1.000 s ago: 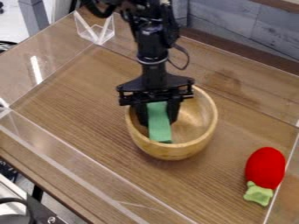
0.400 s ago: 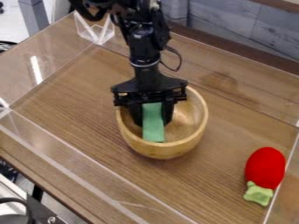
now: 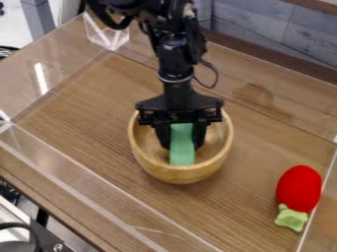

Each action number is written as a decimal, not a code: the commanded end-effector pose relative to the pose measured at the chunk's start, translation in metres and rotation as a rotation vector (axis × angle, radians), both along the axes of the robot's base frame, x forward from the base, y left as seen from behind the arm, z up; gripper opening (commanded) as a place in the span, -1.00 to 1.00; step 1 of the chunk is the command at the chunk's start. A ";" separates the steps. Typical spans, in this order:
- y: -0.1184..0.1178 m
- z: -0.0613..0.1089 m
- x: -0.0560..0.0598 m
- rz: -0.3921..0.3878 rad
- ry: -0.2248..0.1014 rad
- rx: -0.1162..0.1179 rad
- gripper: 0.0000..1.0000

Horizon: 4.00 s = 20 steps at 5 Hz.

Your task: Remove the green stick from the brown bowl and put it on the table

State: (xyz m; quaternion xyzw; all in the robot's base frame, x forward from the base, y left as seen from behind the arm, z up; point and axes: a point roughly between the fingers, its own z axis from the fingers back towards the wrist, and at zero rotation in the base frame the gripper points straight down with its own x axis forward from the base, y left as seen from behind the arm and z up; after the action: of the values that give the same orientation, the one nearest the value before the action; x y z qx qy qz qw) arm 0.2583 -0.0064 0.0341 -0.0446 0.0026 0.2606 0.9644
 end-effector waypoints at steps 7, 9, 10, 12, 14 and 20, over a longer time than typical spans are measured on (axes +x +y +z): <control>0.001 -0.019 0.005 -0.073 -0.022 0.011 -1.00; -0.006 -0.020 0.004 -0.095 -0.018 0.012 -1.00; -0.012 -0.020 0.003 -0.103 -0.016 0.012 -1.00; -0.006 0.004 0.009 -0.120 -0.041 -0.020 -1.00; 0.021 0.020 0.001 -0.214 -0.068 -0.063 -1.00; 0.065 -0.009 -0.004 -0.167 -0.067 -0.077 -1.00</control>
State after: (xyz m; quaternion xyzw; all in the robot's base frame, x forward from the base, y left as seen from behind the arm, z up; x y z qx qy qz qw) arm 0.2561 0.0514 0.0289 -0.0920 -0.0189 0.1782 0.9795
